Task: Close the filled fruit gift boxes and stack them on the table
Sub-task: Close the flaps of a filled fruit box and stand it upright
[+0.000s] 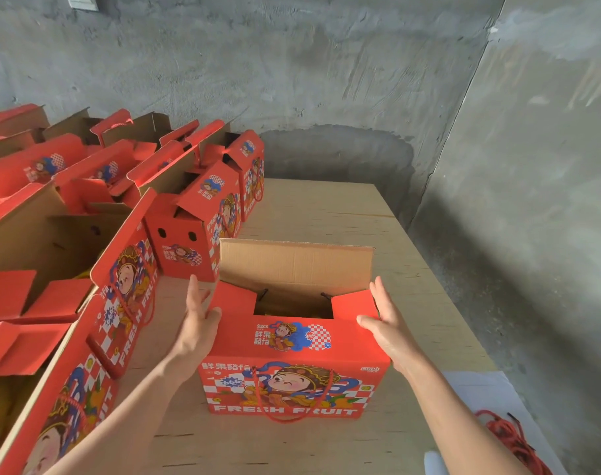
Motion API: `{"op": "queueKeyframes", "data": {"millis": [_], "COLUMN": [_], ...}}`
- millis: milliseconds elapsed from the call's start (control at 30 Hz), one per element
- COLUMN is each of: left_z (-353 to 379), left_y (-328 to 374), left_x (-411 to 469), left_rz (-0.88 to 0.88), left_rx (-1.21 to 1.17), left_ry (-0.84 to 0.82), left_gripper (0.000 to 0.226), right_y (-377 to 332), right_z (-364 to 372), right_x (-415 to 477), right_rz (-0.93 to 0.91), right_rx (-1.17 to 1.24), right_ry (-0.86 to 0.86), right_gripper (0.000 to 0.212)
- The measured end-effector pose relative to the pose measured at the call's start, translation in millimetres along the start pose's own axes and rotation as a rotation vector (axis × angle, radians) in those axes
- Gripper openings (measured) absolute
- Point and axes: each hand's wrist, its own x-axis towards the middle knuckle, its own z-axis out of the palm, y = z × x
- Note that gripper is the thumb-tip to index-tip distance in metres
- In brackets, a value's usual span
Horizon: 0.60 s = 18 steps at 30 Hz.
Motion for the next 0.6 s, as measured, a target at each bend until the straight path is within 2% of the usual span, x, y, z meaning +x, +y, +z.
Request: {"op": "queueKeyframes", "data": {"millis": [167,267,333,433,500,533,600], "left_z": [3,4,2,1,1,1,1], "left_y": [0,-1,-1,0,-1,-2,-3], "left_x": [-6,-10,-11,-9,-7,-5,-3], "left_rz": [0.165,0.310,0.411,0.398,0.340,0.347,0.377], "left_rx": [0.145,0.253,0.381,0.551,0.564,0.569,0.623], "left_ry": [0.139,0.160,0.140,0.039,0.019,0.039,0.080], "left_gripper": [0.089,0.102,0.106,0.094,0.075,0.065,0.052], "right_y": [9,8,6,0,-8,-11,-14], "right_z": [-5,-13,-18,-29,-39,-42,-45], "right_x": [1,1,0,1,4,5,7], "right_rz": [-0.066,-0.123,-0.134,-0.097,-0.087,-0.108,-0.162], "right_rx": [-0.024,-0.018,-0.080,-0.241,-0.435,-0.522,-0.605], "right_ry": [0.015,-0.045,-0.083,-0.205,-0.305,-0.328,-0.311], "right_gripper": [0.077,0.055,0.048,0.062,0.076,0.076,0.059]}}
